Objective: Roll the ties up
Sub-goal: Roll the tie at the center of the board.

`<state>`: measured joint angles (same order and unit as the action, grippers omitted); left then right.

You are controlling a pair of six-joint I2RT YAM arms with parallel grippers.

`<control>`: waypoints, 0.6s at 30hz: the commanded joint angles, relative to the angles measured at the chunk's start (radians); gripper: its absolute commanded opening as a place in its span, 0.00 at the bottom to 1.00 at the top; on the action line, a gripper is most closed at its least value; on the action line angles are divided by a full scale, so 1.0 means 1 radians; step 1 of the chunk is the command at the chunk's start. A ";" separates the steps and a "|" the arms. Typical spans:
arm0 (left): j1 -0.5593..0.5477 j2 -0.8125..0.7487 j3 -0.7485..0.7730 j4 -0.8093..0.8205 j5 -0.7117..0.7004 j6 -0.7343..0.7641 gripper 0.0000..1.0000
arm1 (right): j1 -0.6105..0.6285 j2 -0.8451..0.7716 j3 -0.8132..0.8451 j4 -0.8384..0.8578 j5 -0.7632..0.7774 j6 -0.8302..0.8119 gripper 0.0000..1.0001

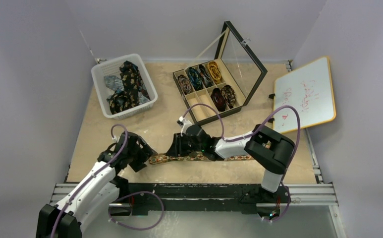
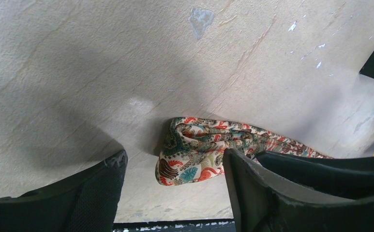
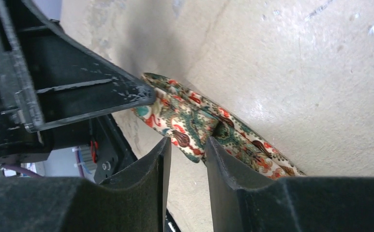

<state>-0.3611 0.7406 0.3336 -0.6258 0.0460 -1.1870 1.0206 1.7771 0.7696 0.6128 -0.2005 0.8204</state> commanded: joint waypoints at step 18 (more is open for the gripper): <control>-0.002 0.004 -0.034 0.048 0.038 0.068 0.56 | -0.005 0.101 0.082 -0.147 0.056 0.048 0.16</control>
<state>-0.3614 0.7494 0.3264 -0.6132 0.0605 -1.1652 1.0199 1.8603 0.8326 0.5121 -0.1734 0.8635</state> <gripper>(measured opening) 0.569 0.181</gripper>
